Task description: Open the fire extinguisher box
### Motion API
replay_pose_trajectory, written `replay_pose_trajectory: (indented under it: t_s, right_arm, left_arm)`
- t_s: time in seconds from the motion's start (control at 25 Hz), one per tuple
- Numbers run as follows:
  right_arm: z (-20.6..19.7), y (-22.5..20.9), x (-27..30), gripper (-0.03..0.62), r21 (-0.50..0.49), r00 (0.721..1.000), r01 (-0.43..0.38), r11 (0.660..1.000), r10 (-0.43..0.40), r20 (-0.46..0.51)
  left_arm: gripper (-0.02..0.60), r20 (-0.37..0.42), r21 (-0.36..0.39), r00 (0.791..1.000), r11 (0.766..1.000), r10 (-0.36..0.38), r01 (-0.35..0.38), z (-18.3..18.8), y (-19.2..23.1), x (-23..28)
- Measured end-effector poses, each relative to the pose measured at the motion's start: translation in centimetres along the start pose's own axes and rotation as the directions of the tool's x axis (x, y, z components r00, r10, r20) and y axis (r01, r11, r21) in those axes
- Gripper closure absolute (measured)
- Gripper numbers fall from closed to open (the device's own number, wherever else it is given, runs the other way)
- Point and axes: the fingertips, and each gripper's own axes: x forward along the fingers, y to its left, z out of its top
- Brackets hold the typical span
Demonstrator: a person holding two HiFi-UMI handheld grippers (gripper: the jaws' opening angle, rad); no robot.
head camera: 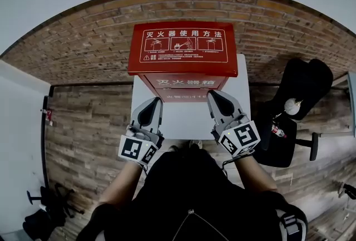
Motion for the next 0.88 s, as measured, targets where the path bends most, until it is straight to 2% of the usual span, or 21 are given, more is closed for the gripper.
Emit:
replay_pose_trajectory:
  t_s: [0.32,0.6,0.68,0.72,0.76,0.8,0.88]
  right_arm:
    - [1.5,0.6,2.6,0.574,-0.024,1.000,-0.007,1.000,0.007,0.006]
    - [4.3,0.3,3.0,0.572,-0.127,1.000,0.024,0.992,-0.022,0.012]
    - [5.6,-0.5,2.8,0.570,-0.155,0.999,0.045,0.987,-0.040,0.034]
    - [6.1,-1.0,2.7,0.561,-0.168,0.998,0.055,0.984,-0.048,0.043]
    - [6.6,-1.6,2.5,0.518,-0.177,0.997,0.062,0.982,-0.054,0.047]
    - [6.8,-2.2,2.4,0.462,-0.183,0.997,0.067,0.981,-0.060,0.046]
    - [7.0,-3.4,2.0,0.417,-0.184,0.997,0.078,0.980,-0.073,0.035]
  left_arm:
    - [0.545,0.000,-0.014,0.999,0.999,-0.049,0.049,0.1,2.6,1.7]
    - [0.545,0.041,-0.002,0.995,0.996,-0.089,0.089,2.9,4.4,2.2]
    - [0.543,0.077,0.008,0.991,0.994,-0.110,0.109,4.5,5.3,2.0]
    - [0.543,0.103,0.015,0.987,0.992,-0.124,0.123,5.3,5.8,1.9]
    - [0.530,0.124,0.029,0.983,0.991,-0.134,0.132,6.0,6.3,1.7]
    - [0.498,0.136,0.046,0.981,0.990,-0.138,0.133,6.6,6.9,1.6]
    - [0.430,0.142,0.080,0.981,0.990,-0.129,0.118,7.3,8.3,1.4]
